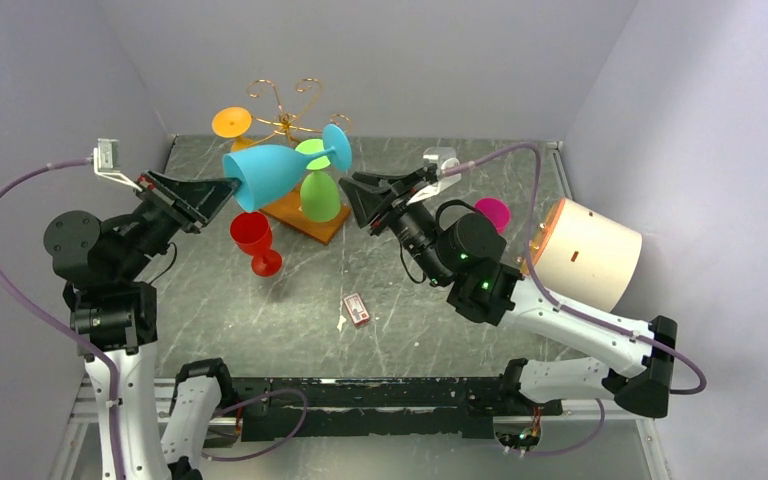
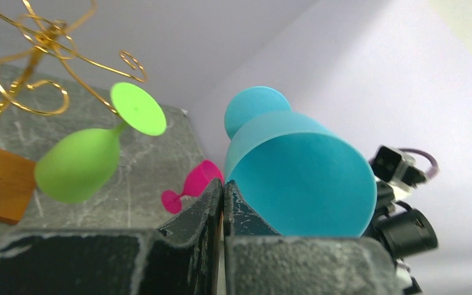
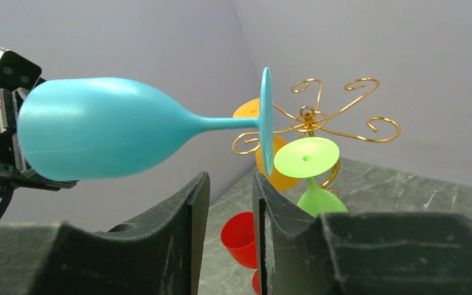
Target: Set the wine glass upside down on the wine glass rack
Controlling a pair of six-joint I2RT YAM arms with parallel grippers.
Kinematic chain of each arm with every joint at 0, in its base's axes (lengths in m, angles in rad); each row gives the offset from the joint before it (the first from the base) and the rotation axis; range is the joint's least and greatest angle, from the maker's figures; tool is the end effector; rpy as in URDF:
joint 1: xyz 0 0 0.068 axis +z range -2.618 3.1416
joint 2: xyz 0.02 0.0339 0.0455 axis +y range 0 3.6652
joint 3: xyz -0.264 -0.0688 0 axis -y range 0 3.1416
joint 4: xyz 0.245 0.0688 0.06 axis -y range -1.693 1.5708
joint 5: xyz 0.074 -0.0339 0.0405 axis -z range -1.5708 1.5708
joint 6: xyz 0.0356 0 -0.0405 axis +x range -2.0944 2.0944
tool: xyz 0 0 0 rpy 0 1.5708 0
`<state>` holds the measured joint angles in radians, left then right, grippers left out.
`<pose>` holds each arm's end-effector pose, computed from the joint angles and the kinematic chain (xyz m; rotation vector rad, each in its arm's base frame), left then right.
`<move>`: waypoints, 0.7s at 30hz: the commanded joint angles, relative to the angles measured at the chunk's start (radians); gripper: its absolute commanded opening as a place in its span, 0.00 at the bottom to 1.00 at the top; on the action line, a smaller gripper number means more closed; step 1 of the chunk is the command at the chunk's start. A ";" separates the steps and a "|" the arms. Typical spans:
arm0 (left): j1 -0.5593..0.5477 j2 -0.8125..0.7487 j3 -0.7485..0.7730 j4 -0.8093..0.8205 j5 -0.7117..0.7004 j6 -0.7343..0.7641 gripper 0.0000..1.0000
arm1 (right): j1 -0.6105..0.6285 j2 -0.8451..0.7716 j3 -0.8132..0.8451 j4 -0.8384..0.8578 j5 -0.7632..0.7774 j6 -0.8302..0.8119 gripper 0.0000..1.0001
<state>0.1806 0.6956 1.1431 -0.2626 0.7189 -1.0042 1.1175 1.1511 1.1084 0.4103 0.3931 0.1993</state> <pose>0.1137 -0.0031 0.4613 -0.2567 1.5191 -1.1599 0.1259 0.2273 0.4425 -0.2258 1.2638 0.9048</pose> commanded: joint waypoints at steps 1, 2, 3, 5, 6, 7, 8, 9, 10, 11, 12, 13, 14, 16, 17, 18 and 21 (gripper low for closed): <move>-0.018 -0.014 -0.044 0.186 0.154 -0.076 0.07 | -0.025 0.006 -0.019 0.033 -0.039 0.046 0.35; -0.020 -0.016 -0.047 0.191 0.158 -0.075 0.07 | -0.029 0.007 -0.021 0.038 -0.035 0.046 0.34; -0.021 -0.018 -0.048 0.192 0.163 -0.069 0.07 | -0.033 0.008 -0.024 0.044 -0.034 0.047 0.33; -0.023 -0.018 -0.051 0.195 0.174 -0.065 0.07 | -0.042 0.013 -0.027 0.050 -0.039 0.053 0.31; -0.023 -0.020 -0.054 0.198 0.179 -0.066 0.07 | -0.046 0.015 -0.028 0.052 -0.041 0.055 0.29; -0.023 -0.020 -0.055 0.202 0.187 -0.067 0.07 | -0.049 0.017 -0.031 0.053 -0.043 0.057 0.27; -0.023 -0.020 -0.058 0.206 0.193 -0.070 0.07 | -0.052 0.018 -0.033 0.058 -0.044 0.054 0.24; -0.023 -0.019 -0.060 0.205 0.196 -0.072 0.07 | -0.053 0.019 -0.037 0.060 -0.045 0.051 0.21; -0.023 -0.020 -0.060 0.202 0.198 -0.070 0.07 | -0.054 0.019 -0.041 0.067 -0.046 0.044 0.17; -0.023 -0.020 -0.060 0.194 0.199 -0.067 0.07 | -0.055 0.018 -0.045 0.072 -0.047 0.036 0.14; -0.046 -0.019 -0.059 0.188 0.197 -0.062 0.07 | -0.055 0.016 -0.049 0.075 -0.043 0.030 0.13; -0.051 -0.018 -0.058 0.178 0.196 -0.057 0.07 | -0.055 0.015 -0.051 0.071 -0.039 0.026 0.12; -0.053 -0.018 -0.056 0.168 0.194 -0.051 0.07 | -0.056 0.014 -0.053 0.067 -0.033 0.022 0.13; -0.055 -0.018 -0.051 0.148 0.182 -0.035 0.07 | -0.055 0.008 -0.059 0.060 -0.023 0.022 0.19; -0.055 -0.019 -0.049 0.140 0.177 -0.027 0.07 | -0.055 0.001 -0.064 0.058 -0.018 0.022 0.22; -0.056 -0.019 -0.049 0.134 0.174 -0.025 0.07 | -0.055 -0.005 -0.071 0.056 -0.012 0.021 0.24; -0.057 -0.018 -0.052 0.147 0.183 -0.032 0.07 | -0.055 -0.025 -0.089 0.063 -0.013 -0.004 0.24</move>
<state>0.1345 0.6872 1.0851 -0.1265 0.8707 -1.0386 1.0725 1.1603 1.0451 0.4522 0.3515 0.2268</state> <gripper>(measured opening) 0.076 0.252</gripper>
